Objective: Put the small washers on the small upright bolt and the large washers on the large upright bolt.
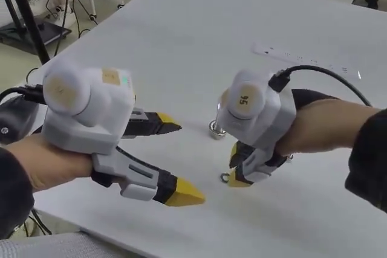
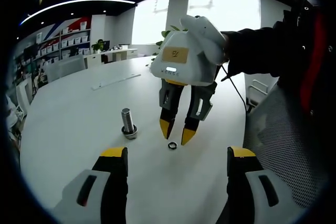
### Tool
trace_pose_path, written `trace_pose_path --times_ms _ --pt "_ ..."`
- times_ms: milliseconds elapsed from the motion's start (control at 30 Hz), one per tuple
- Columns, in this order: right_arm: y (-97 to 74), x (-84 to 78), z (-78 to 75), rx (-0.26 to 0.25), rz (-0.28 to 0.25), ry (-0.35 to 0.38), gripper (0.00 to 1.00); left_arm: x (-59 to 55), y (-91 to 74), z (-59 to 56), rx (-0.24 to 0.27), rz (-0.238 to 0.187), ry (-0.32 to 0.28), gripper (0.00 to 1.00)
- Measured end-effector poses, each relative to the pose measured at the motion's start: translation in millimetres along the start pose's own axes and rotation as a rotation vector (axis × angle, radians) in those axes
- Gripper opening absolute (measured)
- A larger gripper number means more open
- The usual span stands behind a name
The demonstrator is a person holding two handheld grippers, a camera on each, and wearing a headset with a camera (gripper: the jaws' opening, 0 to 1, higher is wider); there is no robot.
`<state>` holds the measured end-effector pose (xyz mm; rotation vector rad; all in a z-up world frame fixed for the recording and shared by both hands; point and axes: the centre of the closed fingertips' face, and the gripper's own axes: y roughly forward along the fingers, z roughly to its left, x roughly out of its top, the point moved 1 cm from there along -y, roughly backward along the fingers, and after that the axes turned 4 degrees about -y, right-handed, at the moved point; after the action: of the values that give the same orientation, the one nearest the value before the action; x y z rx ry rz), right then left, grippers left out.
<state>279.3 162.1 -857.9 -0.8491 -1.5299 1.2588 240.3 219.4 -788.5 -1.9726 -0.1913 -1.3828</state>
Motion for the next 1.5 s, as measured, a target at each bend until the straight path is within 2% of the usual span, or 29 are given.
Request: trace_pose_path --times_ms 500,1500 --pt "9.7 -1.6 -0.2 0.0 0.031 -0.033 0.2 -3.1 -5.6 -2.7 0.017 0.001 -0.01 0.77" --pt "8.2 -1.7 -1.9 -0.008 0.006 -0.045 0.15 -3.8 -5.9 -3.9 0.018 0.013 -0.005 0.76"
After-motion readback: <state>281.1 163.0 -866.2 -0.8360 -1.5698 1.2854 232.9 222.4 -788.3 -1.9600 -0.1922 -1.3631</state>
